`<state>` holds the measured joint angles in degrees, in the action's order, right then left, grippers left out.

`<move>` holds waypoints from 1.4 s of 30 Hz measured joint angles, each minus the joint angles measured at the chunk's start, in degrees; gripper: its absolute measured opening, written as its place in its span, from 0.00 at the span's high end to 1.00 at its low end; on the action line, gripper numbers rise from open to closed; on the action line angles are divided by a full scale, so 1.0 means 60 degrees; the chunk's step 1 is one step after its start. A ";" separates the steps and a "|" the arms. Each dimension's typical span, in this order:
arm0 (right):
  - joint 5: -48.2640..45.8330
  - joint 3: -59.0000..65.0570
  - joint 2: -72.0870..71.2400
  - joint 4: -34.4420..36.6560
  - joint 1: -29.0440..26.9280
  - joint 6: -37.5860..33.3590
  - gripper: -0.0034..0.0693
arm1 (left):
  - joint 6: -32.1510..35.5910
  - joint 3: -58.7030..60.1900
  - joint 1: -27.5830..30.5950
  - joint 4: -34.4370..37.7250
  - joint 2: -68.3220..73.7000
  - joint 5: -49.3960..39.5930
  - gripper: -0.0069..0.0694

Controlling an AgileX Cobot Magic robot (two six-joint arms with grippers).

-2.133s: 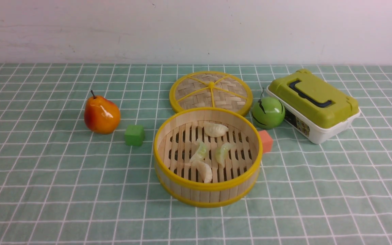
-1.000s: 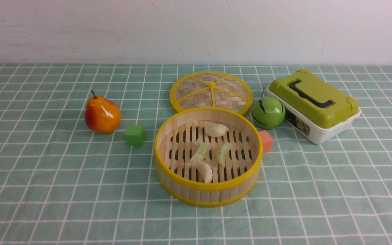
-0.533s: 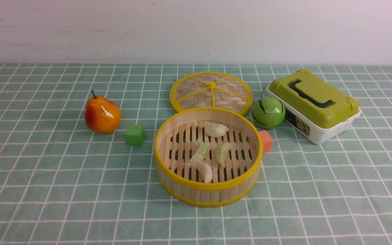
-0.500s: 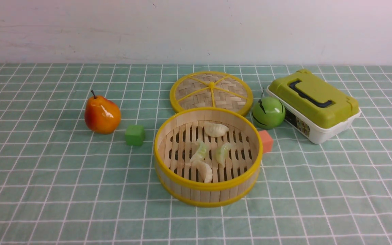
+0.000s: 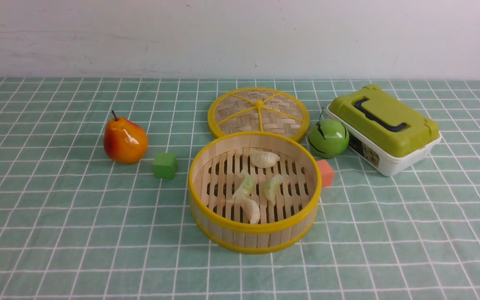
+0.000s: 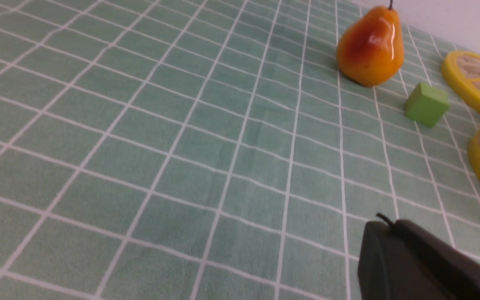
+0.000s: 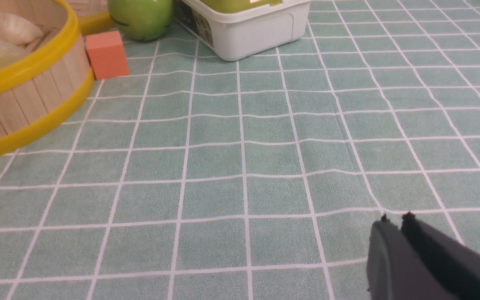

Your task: Put the dumplings into the steamer on the table with the blue tablecloth.

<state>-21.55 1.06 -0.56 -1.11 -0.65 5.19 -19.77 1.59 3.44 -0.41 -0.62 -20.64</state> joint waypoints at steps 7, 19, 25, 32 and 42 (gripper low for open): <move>0.0000 0.0000 0.0000 0.0000 0.0000 0.0000 0.88 | 0.0426 0.0000 -0.0078 -0.0095 0.0000 -0.0190 0.93; 0.0000 0.0000 0.0000 0.0000 0.0000 0.0000 0.86 | 0.0490 0.0000 -0.0235 -0.0116 0.0000 -0.0226 0.93; 0.0000 0.0000 0.0000 0.0000 0.0000 0.0000 0.85 | 0.0490 0.0000 -0.0235 -0.0116 0.0000 -0.0226 0.93; 0.0000 0.0000 0.0000 0.0000 0.0000 0.0000 0.83 | 0.0490 0.0000 -0.0235 -0.0116 0.0000 -0.0226 0.93; 0.0000 0.0000 0.0000 0.0000 0.0000 0.0000 0.82 | 0.0490 0.0000 -0.0235 -0.0116 0.0000 -0.0226 0.93</move>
<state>-21.55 1.06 -0.56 -1.11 -0.65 5.19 -16.83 1.59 2.03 -1.10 -0.62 -22.00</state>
